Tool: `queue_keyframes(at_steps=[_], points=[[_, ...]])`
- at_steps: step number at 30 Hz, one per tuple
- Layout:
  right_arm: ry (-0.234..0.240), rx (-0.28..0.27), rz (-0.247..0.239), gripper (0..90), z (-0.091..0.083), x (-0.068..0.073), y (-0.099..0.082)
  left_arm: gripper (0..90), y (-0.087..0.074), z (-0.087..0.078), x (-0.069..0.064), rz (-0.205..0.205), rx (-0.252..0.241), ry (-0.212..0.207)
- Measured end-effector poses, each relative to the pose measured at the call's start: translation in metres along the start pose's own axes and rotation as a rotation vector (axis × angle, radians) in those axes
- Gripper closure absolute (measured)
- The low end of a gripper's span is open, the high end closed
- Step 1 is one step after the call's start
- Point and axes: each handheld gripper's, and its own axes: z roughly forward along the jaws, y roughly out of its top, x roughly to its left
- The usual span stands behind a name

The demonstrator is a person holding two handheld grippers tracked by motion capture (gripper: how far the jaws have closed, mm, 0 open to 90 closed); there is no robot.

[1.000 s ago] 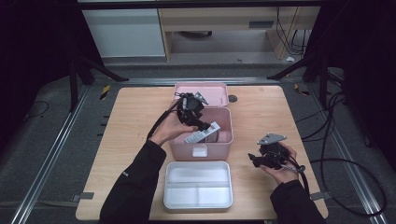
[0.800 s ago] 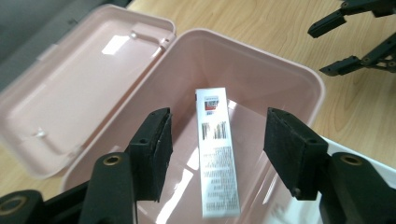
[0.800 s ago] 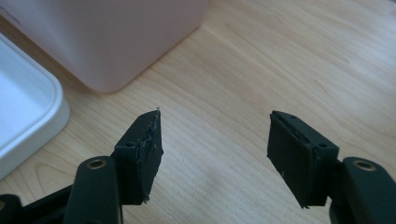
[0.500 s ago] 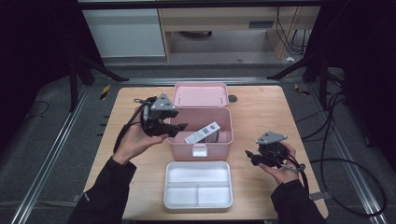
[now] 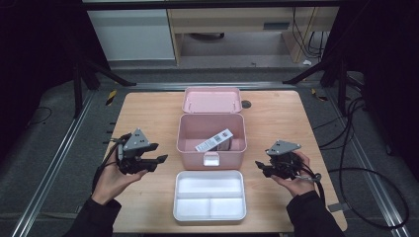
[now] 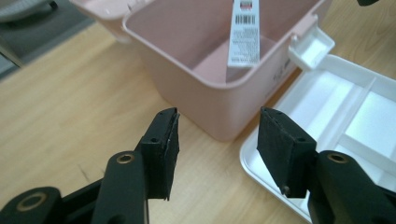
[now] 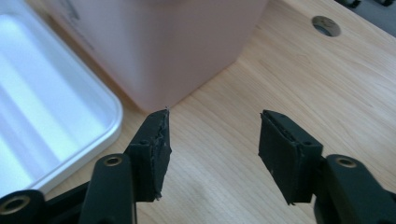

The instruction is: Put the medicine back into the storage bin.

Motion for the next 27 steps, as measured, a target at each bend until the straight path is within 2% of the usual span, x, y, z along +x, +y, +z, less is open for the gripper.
queue_keyframes(at_steps=[6,8,19,23,27], points=[[0.062,0.020,-0.056,50.7,0.002,0.011,0.004,51.3,-0.020,0.016,-0.005,0.015,0.032,-0.046],[0.087,0.026,-0.069,52.7,0.002,0.015,0.005,54.3,-0.023,0.022,-0.008,0.018,0.047,-0.076],[0.230,0.081,-0.170,62.1,0.006,0.042,0.011,67.5,-0.036,0.051,-0.032,0.078,0.192,-0.221],[0.294,0.099,-0.209,64.1,0.011,0.053,0.014,69.9,-0.038,0.062,-0.042,0.115,0.233,-0.275],[0.344,0.134,-0.242,66.1,0.018,0.064,0.015,71.9,-0.038,0.070,-0.050,0.167,0.266,-0.304]])
